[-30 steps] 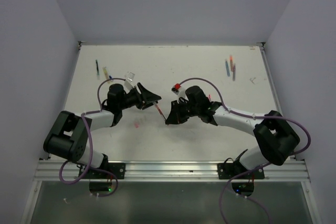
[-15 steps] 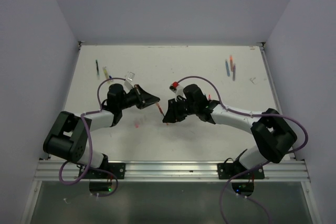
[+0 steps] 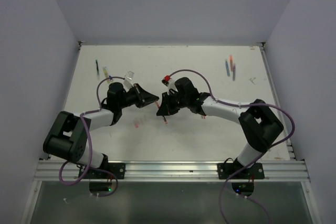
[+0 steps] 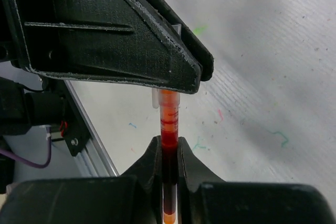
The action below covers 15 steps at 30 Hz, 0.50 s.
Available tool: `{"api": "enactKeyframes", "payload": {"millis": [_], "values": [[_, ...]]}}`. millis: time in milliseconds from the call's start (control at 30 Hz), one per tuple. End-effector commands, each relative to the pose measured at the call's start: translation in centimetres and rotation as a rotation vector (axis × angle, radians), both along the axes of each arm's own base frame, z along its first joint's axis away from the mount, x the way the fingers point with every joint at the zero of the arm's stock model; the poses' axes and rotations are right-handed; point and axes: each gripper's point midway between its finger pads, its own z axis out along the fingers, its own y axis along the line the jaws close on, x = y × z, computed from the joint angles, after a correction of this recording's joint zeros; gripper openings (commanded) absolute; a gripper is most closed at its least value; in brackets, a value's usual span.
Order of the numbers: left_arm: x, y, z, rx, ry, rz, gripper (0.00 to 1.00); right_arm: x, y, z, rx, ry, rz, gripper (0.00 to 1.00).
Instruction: Open the pen caps
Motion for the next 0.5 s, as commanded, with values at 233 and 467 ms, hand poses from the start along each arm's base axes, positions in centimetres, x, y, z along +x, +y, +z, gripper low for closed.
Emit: {"api": "enactKeyframes", "payload": {"millis": [233,467], "values": [[2.6,0.2,2.1,0.014,0.047,0.058,0.0,3.4,-5.4,-1.2,-0.737,-0.597,-0.301,0.0],[4.9,1.5,5.3,-0.034,-0.033,0.079,0.0,2.1,-5.4,-1.9,-0.648,-0.567,-0.293,0.0]]}}
